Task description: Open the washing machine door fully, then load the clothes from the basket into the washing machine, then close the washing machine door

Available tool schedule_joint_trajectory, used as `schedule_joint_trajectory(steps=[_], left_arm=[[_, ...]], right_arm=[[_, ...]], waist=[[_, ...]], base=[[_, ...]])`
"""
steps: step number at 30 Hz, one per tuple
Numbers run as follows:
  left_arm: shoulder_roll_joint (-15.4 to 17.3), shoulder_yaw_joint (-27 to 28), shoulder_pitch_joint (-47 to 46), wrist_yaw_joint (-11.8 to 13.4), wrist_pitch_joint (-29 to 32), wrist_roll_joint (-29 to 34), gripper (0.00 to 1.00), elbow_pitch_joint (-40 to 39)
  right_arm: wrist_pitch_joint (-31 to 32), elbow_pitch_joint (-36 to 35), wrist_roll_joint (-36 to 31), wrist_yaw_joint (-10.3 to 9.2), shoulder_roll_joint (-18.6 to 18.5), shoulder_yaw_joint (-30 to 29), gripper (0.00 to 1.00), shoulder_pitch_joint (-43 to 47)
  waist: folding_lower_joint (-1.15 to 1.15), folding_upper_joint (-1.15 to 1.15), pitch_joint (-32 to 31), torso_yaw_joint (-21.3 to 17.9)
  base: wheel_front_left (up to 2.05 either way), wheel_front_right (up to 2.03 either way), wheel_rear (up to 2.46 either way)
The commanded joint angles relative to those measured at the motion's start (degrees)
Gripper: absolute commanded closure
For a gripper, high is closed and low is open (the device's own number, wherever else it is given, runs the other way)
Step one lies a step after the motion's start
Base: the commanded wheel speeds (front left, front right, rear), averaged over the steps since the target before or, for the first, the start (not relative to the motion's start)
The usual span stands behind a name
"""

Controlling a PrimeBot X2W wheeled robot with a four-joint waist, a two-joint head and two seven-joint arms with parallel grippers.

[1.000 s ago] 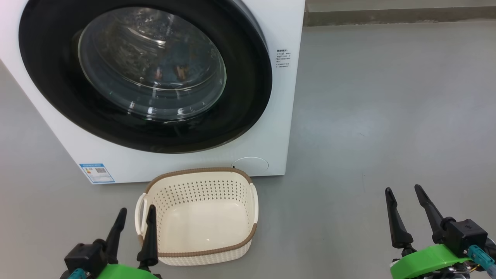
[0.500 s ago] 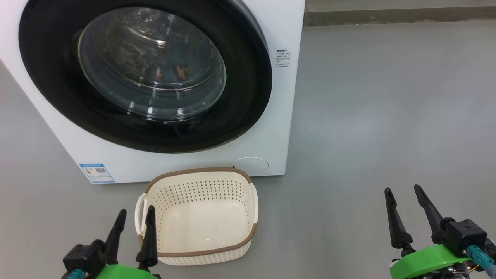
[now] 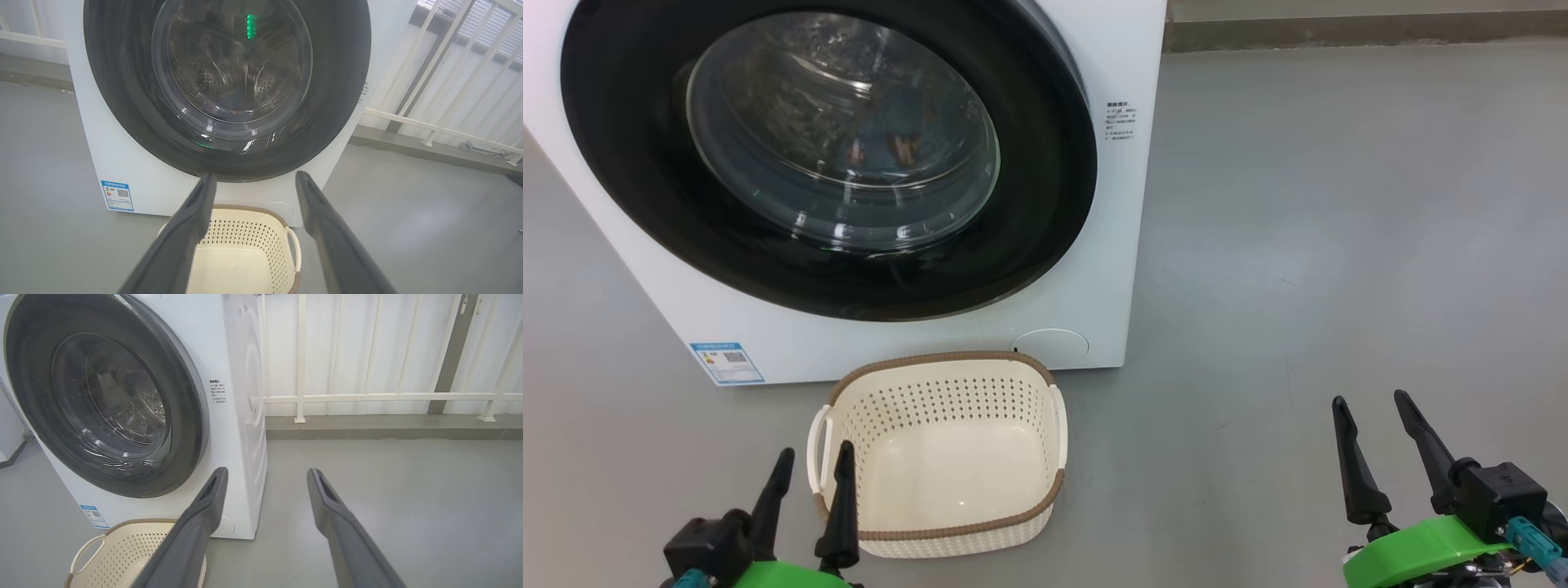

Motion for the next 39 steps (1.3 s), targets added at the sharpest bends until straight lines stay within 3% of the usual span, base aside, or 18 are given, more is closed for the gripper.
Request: schedule_joint_trajectory(steps=[1, 33, 34, 39], left_arm=[[0.7, 1.7, -1.2, 0.1, -0.4, 0.5, 0.00, -0.9], [0.7, 0.0, -1.3, -0.2, -0.4, -3.1, 0.00, 2.5], [0.0, -1.8, 0.0, -0.1, 0.0, -2.7, 1.00, 3.7], [-0.4, -2.1, 0.7, -0.1, 0.2, -3.5, 1.00, 5.5]], right_arm=[[-0.3, -1.2, -0.4, -0.34, -0.2, 1.5, 0.00, -1.4], [-0.3, -0.6, -0.7, -0.34, -0.2, 1.6, 0.00, -1.2], [0.0, 0.8, -0.1, 0.00, 0.0, 0.1, 1.00, 0.0], [0.4, 3.5, 0.8, 0.02, 0.3, -0.1, 1.00, 0.5]], waist=[[0.00, 0.00, 0.0, 0.0], [0.00, 0.00, -0.9, -0.1], [0.00, 0.00, -0.9, -0.1], [0.00, 0.00, -0.9, -0.1]], base=[[0.00, 0.00, 0.00], [0.00, 0.00, 0.00], [0.00, 0.00, 0.00], [0.00, 0.00, 0.00]])
